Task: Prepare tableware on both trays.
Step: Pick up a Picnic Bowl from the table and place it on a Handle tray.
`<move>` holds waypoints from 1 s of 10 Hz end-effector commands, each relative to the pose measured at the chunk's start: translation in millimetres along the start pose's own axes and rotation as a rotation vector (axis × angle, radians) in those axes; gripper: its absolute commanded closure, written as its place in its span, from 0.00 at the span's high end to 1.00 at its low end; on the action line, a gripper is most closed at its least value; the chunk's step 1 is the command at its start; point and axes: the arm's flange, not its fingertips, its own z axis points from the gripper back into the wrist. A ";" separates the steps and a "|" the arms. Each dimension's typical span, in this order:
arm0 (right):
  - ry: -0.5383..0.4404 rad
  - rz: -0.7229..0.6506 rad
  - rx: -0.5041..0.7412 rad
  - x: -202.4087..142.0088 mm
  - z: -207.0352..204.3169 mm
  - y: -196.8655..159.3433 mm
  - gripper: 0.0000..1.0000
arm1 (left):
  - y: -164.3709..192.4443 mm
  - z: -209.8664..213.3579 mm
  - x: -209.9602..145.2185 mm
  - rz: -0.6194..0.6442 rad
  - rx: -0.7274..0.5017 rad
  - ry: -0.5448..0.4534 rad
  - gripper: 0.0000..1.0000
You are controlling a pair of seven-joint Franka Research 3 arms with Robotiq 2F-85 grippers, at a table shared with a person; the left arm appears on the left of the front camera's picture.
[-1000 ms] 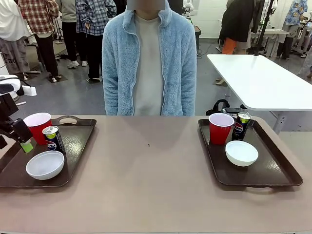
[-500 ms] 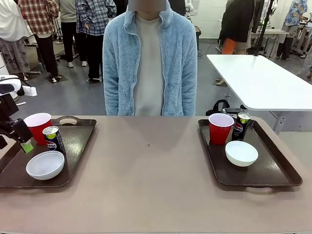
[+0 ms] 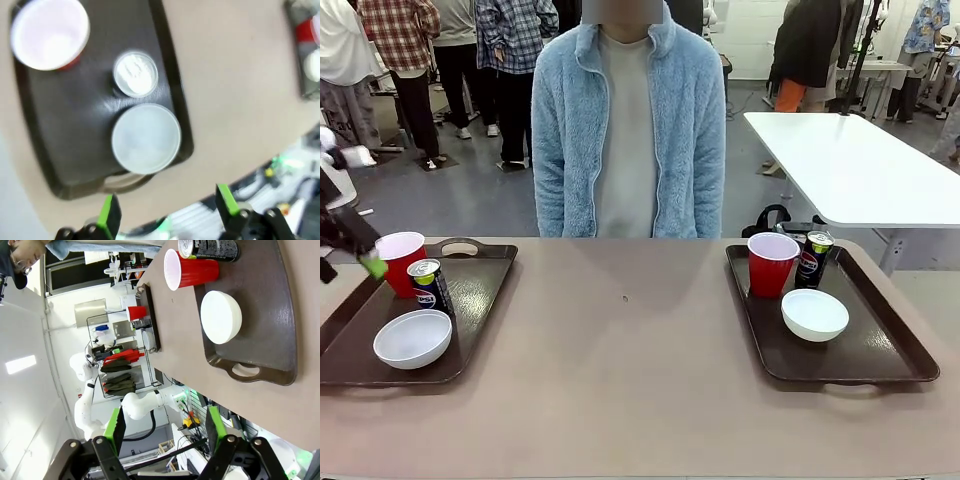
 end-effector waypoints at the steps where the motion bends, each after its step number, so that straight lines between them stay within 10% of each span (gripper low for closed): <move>1: 0.005 -0.014 0.003 -0.9 0.7 1.8 0.85 | 49.5 21.3 20.1 0.100 -0.236 -0.071 1.00; 6: 0.005 -0.014 0.003 -0.9 0.7 1.8 0.85 | 173.3 63.2 -17.3 -0.003 -0.616 -0.149 1.00; 10: 0.005 -0.014 0.003 -0.9 0.7 1.8 0.85 | 217.6 68.2 -23.8 0.036 -0.619 -0.095 1.00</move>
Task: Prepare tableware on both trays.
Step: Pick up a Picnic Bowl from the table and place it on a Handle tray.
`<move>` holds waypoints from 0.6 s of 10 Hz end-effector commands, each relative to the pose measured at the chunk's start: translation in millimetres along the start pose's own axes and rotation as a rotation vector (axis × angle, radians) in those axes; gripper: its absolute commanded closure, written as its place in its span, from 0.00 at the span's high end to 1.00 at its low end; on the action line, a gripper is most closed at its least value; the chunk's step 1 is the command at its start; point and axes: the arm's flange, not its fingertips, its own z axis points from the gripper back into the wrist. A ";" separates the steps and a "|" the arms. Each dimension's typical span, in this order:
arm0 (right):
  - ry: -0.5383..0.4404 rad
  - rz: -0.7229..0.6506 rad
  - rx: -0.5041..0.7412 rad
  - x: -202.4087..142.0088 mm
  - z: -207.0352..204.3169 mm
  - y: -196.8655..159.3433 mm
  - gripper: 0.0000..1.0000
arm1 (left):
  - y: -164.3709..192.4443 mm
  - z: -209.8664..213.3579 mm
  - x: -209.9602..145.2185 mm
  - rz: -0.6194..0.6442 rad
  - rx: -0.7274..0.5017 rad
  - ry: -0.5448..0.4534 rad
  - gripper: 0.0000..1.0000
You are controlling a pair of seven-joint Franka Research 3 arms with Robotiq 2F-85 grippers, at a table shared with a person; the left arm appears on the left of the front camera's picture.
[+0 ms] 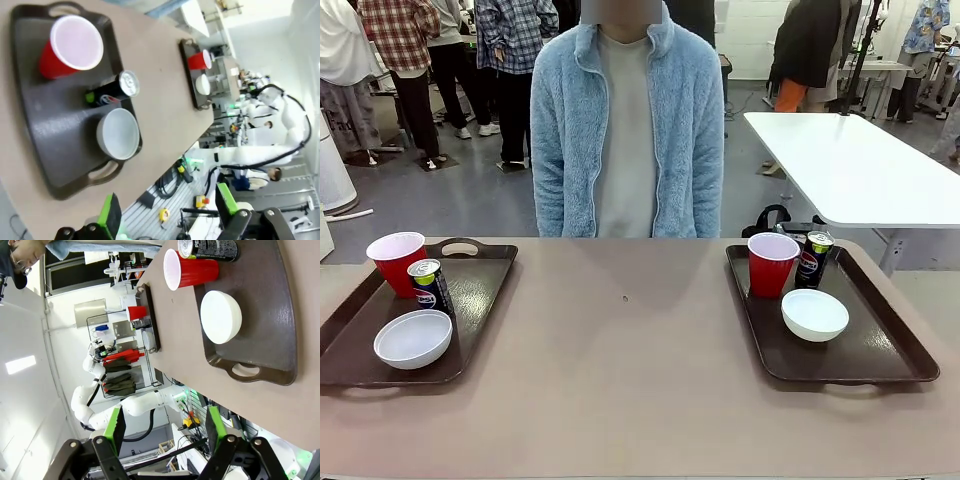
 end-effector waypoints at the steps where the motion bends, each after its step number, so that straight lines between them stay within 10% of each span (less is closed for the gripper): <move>1: 0.005 -0.013 0.003 -1.1 0.7 2.2 0.85 | 17.7 7.9 13.7 0.037 0.062 0.017 1.00; 6: 0.005 -0.013 0.003 -1.1 0.7 2.2 0.85 | 63.0 4.3 16.5 0.128 0.104 0.030 1.00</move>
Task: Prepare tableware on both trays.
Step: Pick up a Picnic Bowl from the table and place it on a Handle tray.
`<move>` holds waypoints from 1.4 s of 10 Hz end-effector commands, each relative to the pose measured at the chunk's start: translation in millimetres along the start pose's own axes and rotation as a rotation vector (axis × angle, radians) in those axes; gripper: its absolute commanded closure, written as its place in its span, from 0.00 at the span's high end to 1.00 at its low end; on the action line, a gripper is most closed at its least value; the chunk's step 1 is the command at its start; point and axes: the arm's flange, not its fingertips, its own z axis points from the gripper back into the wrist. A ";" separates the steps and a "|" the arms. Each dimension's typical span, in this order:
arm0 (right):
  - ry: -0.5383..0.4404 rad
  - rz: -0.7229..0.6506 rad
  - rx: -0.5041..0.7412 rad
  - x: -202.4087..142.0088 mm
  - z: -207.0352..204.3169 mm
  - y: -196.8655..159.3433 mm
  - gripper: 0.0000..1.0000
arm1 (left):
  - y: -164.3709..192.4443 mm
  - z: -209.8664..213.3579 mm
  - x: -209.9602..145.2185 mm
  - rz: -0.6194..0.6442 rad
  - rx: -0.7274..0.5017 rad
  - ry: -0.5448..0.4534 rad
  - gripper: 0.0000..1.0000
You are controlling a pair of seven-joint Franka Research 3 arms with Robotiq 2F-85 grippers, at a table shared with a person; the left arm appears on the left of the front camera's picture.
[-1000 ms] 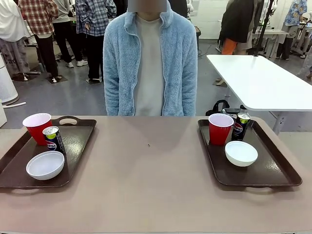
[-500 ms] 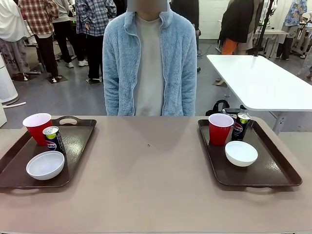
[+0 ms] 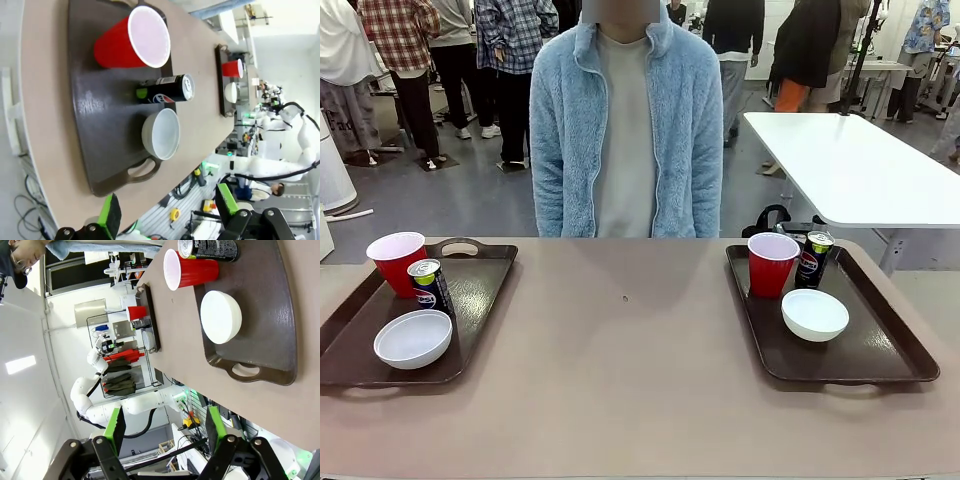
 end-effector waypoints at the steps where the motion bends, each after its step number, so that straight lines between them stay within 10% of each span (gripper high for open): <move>1: 0.005 -0.013 0.003 -1.0 0.6 2.2 0.85 | 2.2 1.2 -0.5 0.009 0.024 0.019 1.00; 14: 0.005 -0.013 0.003 -1.0 0.6 2.2 0.85 | 3.0 -2.2 -0.6 0.007 0.004 0.012 1.00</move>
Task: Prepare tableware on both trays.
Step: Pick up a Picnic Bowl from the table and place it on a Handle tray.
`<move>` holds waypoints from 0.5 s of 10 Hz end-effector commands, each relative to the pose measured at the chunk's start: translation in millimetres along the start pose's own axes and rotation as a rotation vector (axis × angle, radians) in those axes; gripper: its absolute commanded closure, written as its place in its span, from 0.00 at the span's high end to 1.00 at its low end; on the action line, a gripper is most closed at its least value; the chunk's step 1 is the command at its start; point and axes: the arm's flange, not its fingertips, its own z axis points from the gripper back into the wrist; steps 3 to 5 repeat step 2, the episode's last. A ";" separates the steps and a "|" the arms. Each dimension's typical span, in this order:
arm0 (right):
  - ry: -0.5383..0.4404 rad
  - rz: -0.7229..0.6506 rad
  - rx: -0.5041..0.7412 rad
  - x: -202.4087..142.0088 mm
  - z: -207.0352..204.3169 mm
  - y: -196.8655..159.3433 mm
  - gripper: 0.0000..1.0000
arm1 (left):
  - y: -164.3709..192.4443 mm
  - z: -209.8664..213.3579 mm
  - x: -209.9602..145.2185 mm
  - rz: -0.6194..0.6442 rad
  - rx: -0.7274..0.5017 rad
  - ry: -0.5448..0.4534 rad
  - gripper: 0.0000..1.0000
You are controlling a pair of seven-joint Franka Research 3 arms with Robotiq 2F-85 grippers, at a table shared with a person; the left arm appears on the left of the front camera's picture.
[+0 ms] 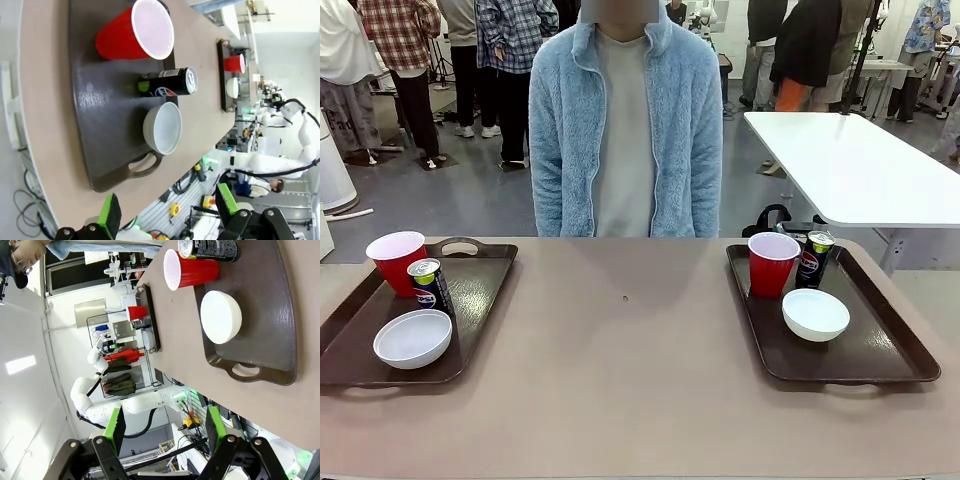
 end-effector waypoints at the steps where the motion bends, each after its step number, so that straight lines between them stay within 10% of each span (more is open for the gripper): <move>1: 0.005 -0.013 0.003 -1.1 0.7 2.2 0.85 | 0.4 2.0 1.3 -0.002 0.000 -0.017 1.00; 5: 0.005 -0.013 0.003 -1.1 0.7 2.2 0.85 | 0.4 2.0 1.3 -0.002 0.000 -0.017 1.00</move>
